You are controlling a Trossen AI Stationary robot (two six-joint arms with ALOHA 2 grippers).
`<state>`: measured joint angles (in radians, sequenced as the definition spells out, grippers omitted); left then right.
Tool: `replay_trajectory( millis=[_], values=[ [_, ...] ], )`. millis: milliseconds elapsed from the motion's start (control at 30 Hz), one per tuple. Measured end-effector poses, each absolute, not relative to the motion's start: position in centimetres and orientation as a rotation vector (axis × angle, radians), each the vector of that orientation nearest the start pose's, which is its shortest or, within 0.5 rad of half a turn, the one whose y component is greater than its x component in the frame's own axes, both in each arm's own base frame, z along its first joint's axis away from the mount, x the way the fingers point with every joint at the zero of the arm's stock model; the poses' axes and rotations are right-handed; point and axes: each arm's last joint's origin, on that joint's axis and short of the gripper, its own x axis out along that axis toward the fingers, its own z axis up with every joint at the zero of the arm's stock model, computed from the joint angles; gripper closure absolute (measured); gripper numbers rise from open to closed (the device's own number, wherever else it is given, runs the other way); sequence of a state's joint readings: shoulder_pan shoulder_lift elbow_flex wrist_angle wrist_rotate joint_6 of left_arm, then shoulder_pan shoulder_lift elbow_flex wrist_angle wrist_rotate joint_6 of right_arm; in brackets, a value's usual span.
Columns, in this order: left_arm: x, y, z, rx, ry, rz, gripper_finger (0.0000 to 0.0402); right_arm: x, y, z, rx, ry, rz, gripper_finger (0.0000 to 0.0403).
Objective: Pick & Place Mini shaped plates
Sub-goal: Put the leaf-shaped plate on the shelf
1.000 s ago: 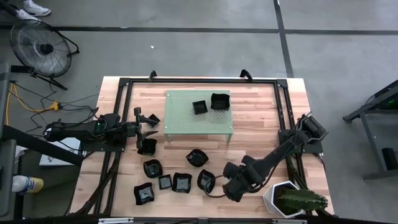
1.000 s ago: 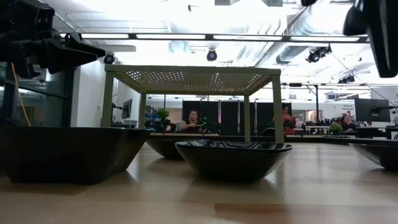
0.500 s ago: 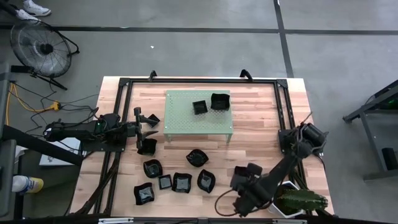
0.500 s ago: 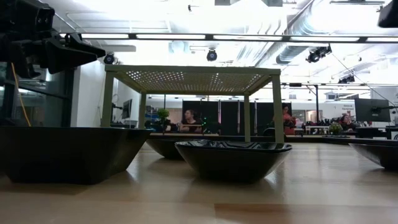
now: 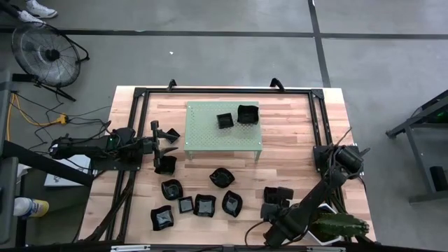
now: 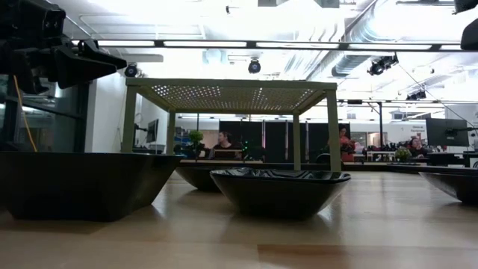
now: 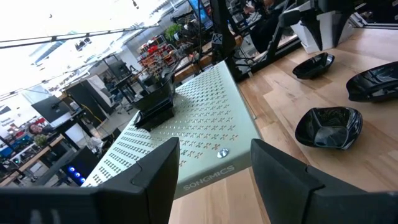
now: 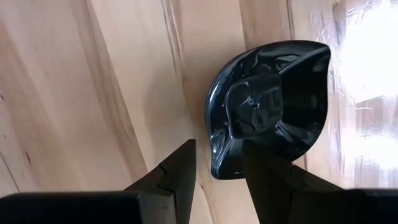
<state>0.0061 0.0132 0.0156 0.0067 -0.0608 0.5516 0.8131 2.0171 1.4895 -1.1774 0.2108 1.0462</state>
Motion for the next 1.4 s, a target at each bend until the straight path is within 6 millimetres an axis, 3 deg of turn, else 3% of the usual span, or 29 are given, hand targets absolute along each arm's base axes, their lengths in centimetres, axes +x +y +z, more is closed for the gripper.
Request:
replay_trajectory(
  millis=[133,400,767,1267,1400],
  values=[
    [9.8,0.2,16.9,0.551,0.010,0.068,0.0208,25.3,26.0,17.4,-0.012,1.467,-0.346,0.0279],
    [9.8,0.2,16.8,0.551,0.010,0.068,0.0208,24.9,25.9,14.7,0.018,1.464,-0.280,0.0279],
    [9.8,0.2,16.8,0.551,0.010,0.067,0.0208,24.8,25.8,14.6,0.019,1.458,-0.296,0.0284],
    [9.8,0.2,16.8,0.551,0.010,0.068,0.0208,24.8,25.7,14.7,0.021,1.461,-0.295,0.0395],
    [9.8,0.2,16.8,0.551,0.010,0.068,0.0208,24.7,25.6,15.1,0.024,1.444,-0.304,0.0397]
  ],
)
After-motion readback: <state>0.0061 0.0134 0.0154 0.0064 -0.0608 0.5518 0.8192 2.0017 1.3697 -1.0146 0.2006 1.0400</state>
